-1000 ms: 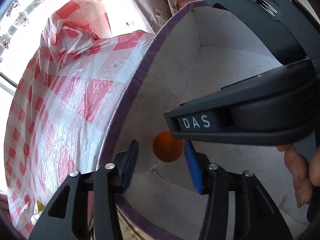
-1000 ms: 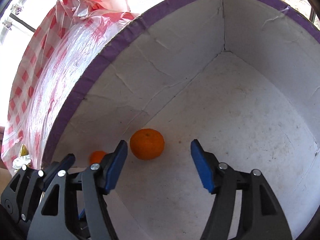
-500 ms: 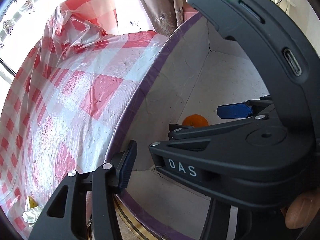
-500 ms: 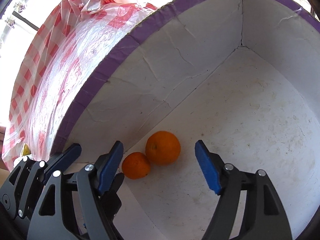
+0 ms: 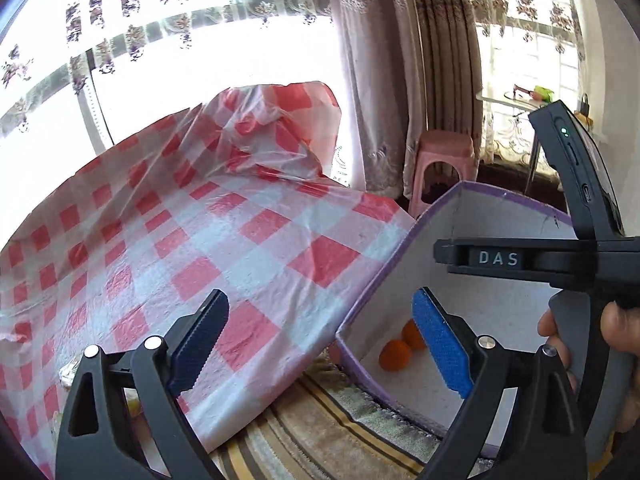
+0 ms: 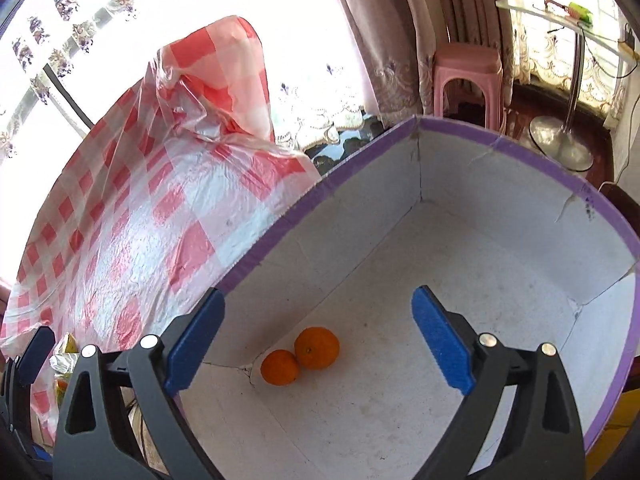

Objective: Organize fruits
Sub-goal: 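Move both open tools back over the fruit pile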

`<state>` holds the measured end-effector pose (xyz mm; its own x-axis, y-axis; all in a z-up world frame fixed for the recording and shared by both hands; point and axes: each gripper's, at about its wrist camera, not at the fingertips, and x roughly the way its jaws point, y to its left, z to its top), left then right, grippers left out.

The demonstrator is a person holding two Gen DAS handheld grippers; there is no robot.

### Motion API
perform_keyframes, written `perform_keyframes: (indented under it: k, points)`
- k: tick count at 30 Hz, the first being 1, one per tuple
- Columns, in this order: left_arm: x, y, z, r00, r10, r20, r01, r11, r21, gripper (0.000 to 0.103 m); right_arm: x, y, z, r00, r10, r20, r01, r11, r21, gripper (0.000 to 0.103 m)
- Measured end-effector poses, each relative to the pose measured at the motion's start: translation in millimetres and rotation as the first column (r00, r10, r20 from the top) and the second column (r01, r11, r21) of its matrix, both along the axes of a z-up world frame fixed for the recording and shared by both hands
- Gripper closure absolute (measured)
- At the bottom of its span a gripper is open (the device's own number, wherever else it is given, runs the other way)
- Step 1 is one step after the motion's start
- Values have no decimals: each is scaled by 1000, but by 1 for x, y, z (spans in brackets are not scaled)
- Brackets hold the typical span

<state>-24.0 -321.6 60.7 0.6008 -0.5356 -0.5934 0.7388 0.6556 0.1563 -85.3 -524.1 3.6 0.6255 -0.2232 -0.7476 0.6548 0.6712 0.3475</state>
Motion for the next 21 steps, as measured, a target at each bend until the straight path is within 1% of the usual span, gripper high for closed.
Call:
perform_keyframes:
  k: [1, 3, 4, 6, 7, 10, 15, 16, 18, 21]
  points:
    - [3, 11, 4, 1000, 27, -1, -27, 999, -26, 13, -4, 3, 9, 1000, -20, 4, 20, 998, -60, 1]
    - [5, 33, 11, 998, 65, 0, -65, 995, -82, 13, -7, 16, 27, 999, -36, -3, 35, 981, -190, 1]
    - [7, 44, 14, 996, 90, 0, -89, 991, -98, 13, -8, 21, 33, 1000, -11, 7, 13, 976, -219, 1]
    - [8, 69, 19, 991, 132, -12, -132, 984, -121, 13, -9, 30, 42, 1000, 7, 20, -2, 975, -220, 1]
    - [11, 80, 20, 989, 147, -29, -150, 981, -125, 13, -10, 35, 47, 999, 24, 43, -14, 976, -219, 1]
    - [16, 115, 19, 978, 194, -70, -202, 970, -133, 13, -11, 54, 56, 990, 103, 100, -78, 971, -226, 1]
    - [16, 171, 13, 956, 272, -111, -286, 947, -146, 13, 0, 96, 62, 961, 229, 156, -192, 956, -221, 1]
    - [16, 183, 12, 949, 289, -125, -306, 939, -154, 13, 3, 107, 62, 954, 257, 153, -219, 949, -225, 1]
    - [18, 207, 11, 935, 319, -157, -344, 923, -174, 13, 11, 128, 61, 932, 333, 144, -292, 924, -248, 1]
    - [21, 238, 10, 913, 366, -181, -398, 899, -186, 13, 18, 155, 58, 910, 390, 142, -347, 902, -256, 1]
